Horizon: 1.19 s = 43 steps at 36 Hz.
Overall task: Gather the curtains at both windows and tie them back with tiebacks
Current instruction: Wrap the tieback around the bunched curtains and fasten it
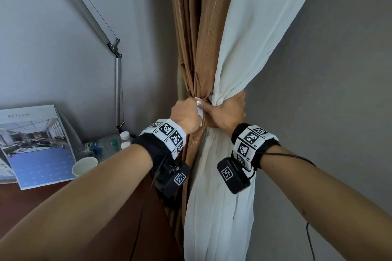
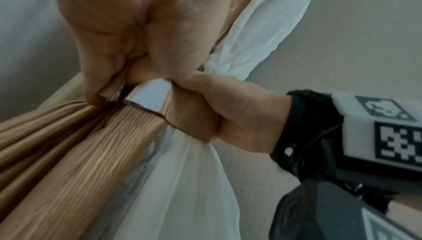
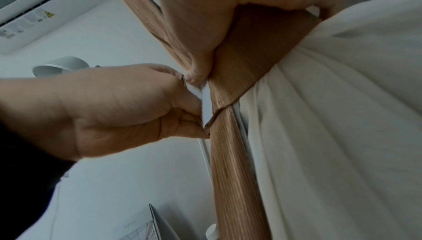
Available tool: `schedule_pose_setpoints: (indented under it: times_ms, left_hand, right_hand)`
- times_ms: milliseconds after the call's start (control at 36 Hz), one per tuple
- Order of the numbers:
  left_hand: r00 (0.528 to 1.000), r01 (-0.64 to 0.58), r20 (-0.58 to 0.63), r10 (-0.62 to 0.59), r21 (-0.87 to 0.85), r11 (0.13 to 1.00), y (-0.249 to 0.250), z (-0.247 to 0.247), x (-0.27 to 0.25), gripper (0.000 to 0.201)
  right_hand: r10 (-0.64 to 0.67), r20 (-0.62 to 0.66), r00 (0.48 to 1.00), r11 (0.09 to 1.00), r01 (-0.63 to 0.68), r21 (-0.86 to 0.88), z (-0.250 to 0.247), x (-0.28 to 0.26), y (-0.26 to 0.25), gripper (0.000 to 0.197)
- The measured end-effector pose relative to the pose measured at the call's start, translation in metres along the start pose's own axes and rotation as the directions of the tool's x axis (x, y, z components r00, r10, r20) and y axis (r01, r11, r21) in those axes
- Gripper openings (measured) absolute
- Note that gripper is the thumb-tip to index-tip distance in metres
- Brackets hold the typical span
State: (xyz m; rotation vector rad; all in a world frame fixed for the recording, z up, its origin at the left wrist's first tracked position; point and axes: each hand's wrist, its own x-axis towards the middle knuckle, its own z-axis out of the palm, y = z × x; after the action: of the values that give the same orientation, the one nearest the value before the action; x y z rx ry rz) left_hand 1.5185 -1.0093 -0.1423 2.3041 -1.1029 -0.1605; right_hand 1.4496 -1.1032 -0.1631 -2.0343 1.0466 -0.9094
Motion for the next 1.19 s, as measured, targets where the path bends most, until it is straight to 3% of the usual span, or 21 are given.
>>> schedule_pose_setpoints:
  times_ms: [111, 222, 306, 444, 750, 861, 972, 1194]
  left_hand:
    - [1.000, -0.001, -0.007, 0.001, 0.014, 1.000, 0.002, 0.002, 0.001, 0.028]
    - [1.000, -0.007, 0.010, 0.007, 0.013, 1.000, 0.002, 0.001, 0.003, 0.028]
    - [1.000, -0.009, 0.017, 0.009, -0.005, 1.000, 0.001, 0.001, 0.003, 0.029]
    - [1.000, -0.024, 0.002, 0.024, -0.066, 0.998, -0.004, 0.000, 0.002, 0.035]
    - [0.998, -0.020, 0.061, 0.022, -0.035, 0.999, -0.013, -0.015, 0.011, 0.014]
    - [0.999, -0.053, -0.005, 0.053, -0.108, 0.993, -0.014, -0.008, 0.009, 0.010]
    - [0.997, -0.057, -0.069, 0.042, -0.232, 0.971, -0.017, 0.000, 0.007, 0.022]
    - [0.991, -0.134, -0.055, 0.125, -0.210, 0.969, -0.017, 0.001, 0.012, 0.016]
  right_hand:
    - [-0.045, 0.056, 0.997, 0.999, 0.046, -0.010, -0.007, -0.001, -0.001, 0.090]
    - [0.023, 0.088, 0.996, 0.999, -0.019, -0.047, 0.001, 0.004, 0.000, 0.113]
    - [0.073, 0.140, 0.987, 0.996, -0.064, -0.065, 0.009, 0.013, 0.011, 0.114]
    - [0.097, -0.001, 0.995, 0.994, -0.097, -0.040, 0.000, 0.002, 0.001, 0.137]
    - [0.095, -0.054, 0.994, 0.994, -0.098, -0.048, 0.006, 0.010, 0.004, 0.142]
    - [0.097, -0.071, 0.993, 0.993, -0.101, -0.059, 0.008, 0.010, 0.004, 0.136]
    - [0.078, -0.056, 0.995, 0.995, -0.081, -0.056, 0.009, 0.010, 0.006, 0.141]
    - [0.035, -0.077, 0.996, 0.996, -0.041, -0.078, 0.011, 0.013, 0.011, 0.120]
